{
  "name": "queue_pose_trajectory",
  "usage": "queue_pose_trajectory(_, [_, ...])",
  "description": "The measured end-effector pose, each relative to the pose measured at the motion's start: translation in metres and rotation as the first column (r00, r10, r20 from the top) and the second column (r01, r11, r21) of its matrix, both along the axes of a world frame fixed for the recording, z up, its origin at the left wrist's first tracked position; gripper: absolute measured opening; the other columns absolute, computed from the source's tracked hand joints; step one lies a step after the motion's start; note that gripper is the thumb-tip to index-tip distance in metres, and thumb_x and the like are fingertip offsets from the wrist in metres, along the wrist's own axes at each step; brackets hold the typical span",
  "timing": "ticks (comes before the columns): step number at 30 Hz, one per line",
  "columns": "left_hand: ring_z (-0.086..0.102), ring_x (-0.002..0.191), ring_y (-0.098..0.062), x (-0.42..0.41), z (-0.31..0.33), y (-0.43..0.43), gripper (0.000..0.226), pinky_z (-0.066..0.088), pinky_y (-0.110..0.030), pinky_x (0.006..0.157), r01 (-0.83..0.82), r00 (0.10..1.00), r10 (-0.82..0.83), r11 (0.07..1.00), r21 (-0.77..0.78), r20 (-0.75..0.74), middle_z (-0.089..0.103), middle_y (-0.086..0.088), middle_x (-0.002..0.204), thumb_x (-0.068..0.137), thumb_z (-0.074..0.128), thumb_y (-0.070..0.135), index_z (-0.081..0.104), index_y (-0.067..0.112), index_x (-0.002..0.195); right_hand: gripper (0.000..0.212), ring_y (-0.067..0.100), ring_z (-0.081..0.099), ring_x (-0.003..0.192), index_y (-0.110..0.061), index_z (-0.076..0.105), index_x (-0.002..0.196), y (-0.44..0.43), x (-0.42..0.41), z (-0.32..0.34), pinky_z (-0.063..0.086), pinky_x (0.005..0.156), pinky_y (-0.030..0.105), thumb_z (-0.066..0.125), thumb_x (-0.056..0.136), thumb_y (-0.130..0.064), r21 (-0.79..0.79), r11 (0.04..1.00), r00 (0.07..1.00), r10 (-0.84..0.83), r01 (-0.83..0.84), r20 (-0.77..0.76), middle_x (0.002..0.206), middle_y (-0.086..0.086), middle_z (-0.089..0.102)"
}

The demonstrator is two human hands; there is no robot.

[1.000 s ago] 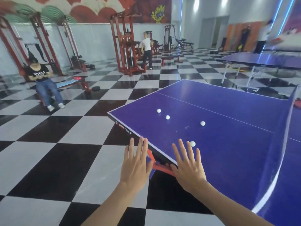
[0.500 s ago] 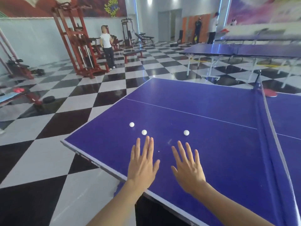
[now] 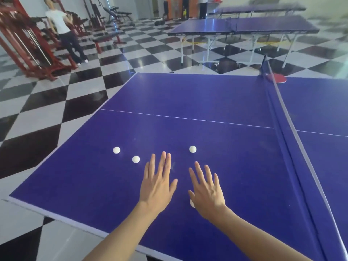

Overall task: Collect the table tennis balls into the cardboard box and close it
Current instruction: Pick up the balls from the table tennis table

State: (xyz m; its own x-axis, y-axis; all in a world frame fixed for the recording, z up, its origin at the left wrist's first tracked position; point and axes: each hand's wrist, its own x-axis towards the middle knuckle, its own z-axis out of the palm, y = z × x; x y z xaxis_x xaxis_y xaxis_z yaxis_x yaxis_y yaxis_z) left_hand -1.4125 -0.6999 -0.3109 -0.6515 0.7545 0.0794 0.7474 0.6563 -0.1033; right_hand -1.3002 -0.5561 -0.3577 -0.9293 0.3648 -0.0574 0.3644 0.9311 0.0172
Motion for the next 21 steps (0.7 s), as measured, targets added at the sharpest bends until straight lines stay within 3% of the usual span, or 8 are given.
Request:
queue_pose_trajectory(4, [-0.009,0.150,-0.038,-0.014,-0.001,0.018,0.082,0.012,-0.046,0.122,0.000,1.000,0.000,1.000,-0.023,-0.004,-0.015,-0.010,0.163,0.101,0.021,0.057,-0.029,0.012,0.149,0.079,0.042,0.006,0.146,-0.013,-0.007,0.153,0.014,-0.016,-0.018,0.029,0.111,0.052,0.042,0.100,-0.045,-0.038,0.998,0.995,0.045,-0.042,0.086,0.161,0.013,-0.015])
queue_pose_trajectory(7, [-0.007,0.150,-0.038,-0.024,-0.006,0.034,0.081,0.014,-0.046,0.121,0.004,1.000,-0.006,0.998,-0.066,-0.029,-0.013,-0.010,0.164,0.101,0.022,0.056,-0.025,0.011,0.150,0.077,0.041,0.015,0.144,-0.014,0.005,0.154,0.020,-0.027,-0.033,0.037,0.104,0.047,0.051,0.098,-0.040,-0.022,0.997,0.987,0.081,-0.079,0.139,0.162,0.013,-0.008])
queue_pose_trajectory(11, [-0.003,0.151,-0.038,-0.028,-0.008,0.050,0.082,0.016,-0.046,0.121,0.020,1.000,-0.020,0.997,-0.069,-0.006,-0.010,-0.010,0.164,0.101,0.026,0.054,-0.025,0.012,0.150,0.080,0.040,0.024,0.140,-0.013,0.010,0.152,0.024,-0.032,-0.041,0.039,0.100,0.043,0.060,0.093,-0.033,-0.035,0.998,0.978,0.058,-0.052,0.199,0.162,0.013,0.001])
queue_pose_trajectory(14, [-0.001,0.151,-0.038,-0.035,-0.010,0.060,0.083,0.019,-0.046,0.120,0.047,0.999,-0.047,0.993,-0.104,0.007,-0.007,-0.010,0.165,0.102,0.030,0.050,-0.025,0.012,0.150,0.071,0.035,0.041,0.126,-0.012,0.024,0.146,0.026,-0.037,-0.045,0.043,0.093,0.041,0.064,0.091,-0.030,-0.029,0.999,0.972,0.051,-0.045,0.231,0.159,0.014,0.016])
queue_pose_trajectory(16, [-0.001,0.150,-0.039,-0.039,-0.015,0.062,0.084,0.019,-0.046,0.120,0.057,0.998,-0.055,0.988,-0.147,0.017,-0.006,-0.011,0.165,0.102,0.035,0.045,-0.025,0.011,0.150,0.060,0.030,0.049,0.108,-0.012,0.036,0.137,0.024,-0.038,-0.049,0.043,0.085,0.039,0.066,0.087,-0.025,-0.043,0.999,0.967,0.026,-0.015,0.254,0.148,0.013,0.033])
queue_pose_trajectory(18, [0.000,0.150,-0.039,-0.045,-0.018,0.064,0.085,0.019,-0.046,0.120,0.073,0.997,-0.069,0.980,-0.185,0.029,-0.005,-0.011,0.165,0.101,0.039,0.039,-0.022,0.010,0.152,0.046,0.024,0.046,0.088,-0.013,0.045,0.123,0.022,-0.037,-0.049,0.042,0.074,0.035,0.068,0.083,-0.018,-0.077,0.997,0.958,-0.008,0.032,0.287,0.122,0.010,0.046])
queue_pose_trajectory(21, [0.000,0.150,-0.038,-0.056,-0.021,0.066,0.085,0.019,-0.044,0.120,0.118,0.993,-0.111,0.967,-0.225,0.044,-0.003,-0.011,0.165,0.100,0.044,0.034,-0.019,0.011,0.153,0.036,0.020,0.041,0.078,-0.014,0.047,0.111,0.015,-0.037,-0.055,0.037,0.067,0.033,0.068,0.082,-0.014,-0.125,0.987,0.947,-0.055,0.099,0.316,0.102,0.006,0.046])
